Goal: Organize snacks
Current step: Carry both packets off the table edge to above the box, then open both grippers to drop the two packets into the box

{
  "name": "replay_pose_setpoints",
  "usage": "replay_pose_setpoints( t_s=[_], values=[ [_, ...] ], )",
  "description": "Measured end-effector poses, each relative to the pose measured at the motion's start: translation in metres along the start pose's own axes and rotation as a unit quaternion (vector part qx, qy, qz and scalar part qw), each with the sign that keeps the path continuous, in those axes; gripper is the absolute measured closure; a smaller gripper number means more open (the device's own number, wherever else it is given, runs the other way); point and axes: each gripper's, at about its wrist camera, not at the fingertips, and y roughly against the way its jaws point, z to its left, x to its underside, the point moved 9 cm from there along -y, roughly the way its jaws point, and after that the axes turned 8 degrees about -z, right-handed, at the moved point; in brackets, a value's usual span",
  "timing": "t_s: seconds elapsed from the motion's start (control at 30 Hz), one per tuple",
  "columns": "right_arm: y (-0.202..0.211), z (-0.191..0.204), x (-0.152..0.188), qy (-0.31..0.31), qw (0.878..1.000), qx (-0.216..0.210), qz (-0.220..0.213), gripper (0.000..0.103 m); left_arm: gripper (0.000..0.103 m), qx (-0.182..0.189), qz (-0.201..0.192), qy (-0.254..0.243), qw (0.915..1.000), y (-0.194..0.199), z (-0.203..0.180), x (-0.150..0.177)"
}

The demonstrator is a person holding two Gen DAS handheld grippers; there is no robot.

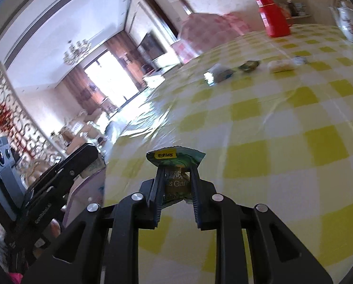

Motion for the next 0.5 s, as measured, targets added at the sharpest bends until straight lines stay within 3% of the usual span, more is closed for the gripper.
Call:
replay_pose_setpoints(
  t_s=[0.23,0.4,0.43,0.5],
  values=[
    [-0.024,0.094,0.035,0.083,0.993,-0.069,0.054,0.081,0.088,-0.076,0.073,-0.035,0.9938,0.029,0.084,0.018],
    [-0.042,0.170,0.077,0.149,0.974,-0.130,0.110,0.081,0.087,-0.123,0.123,-0.029,0.9844,0.062,0.148,0.031],
    [-0.047,0.182,0.086,0.159,0.970,-0.139,0.120,0.081,0.086,-0.126,0.138,-0.028,0.9820,0.065,0.158,0.038],
    [-0.056,0.206,0.105,0.183,0.959,-0.165,0.142,0.080,0.072,-0.135,0.167,-0.027,0.9763,0.068,0.173,0.053]
  ],
)
